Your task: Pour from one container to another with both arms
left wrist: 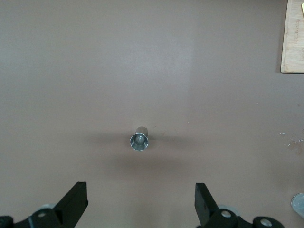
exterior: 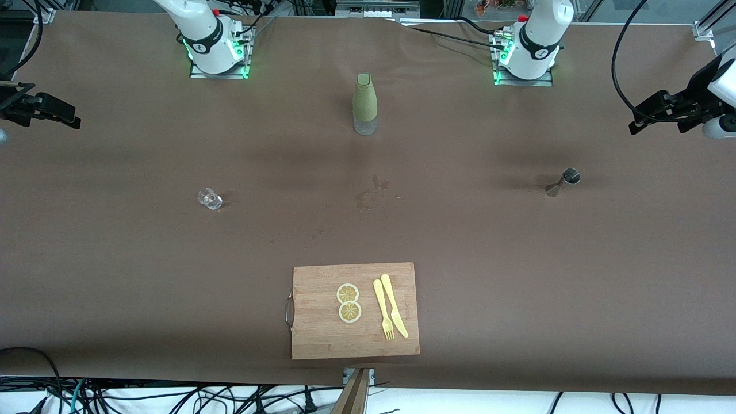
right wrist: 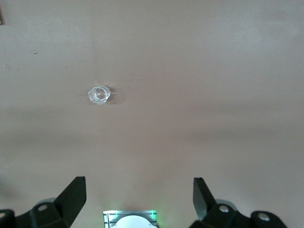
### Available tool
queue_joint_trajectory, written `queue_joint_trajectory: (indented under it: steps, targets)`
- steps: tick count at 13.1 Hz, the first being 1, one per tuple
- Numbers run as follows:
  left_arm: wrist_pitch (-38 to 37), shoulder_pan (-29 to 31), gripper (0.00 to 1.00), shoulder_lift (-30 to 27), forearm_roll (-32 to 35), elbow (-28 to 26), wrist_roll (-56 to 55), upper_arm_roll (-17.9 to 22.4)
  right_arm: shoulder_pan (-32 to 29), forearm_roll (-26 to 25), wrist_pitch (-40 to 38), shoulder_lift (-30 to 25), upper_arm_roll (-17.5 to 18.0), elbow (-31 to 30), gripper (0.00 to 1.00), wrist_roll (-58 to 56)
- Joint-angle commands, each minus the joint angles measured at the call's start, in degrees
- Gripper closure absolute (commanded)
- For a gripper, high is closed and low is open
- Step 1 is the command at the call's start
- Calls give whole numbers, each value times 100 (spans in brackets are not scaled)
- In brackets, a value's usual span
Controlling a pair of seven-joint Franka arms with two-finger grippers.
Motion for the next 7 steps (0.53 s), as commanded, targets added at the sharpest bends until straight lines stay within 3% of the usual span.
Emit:
queue_joint_trajectory:
  steps: [1, 7]
  targets:
    - [-118, 20, 0, 36, 42, 142, 85, -25, 43, -6, -76, 34, 9, 11, 0, 98]
    - [-144, 28, 0, 27, 42, 142, 85, -25, 16, 73, -313, 148, -18, 20, 0, -25]
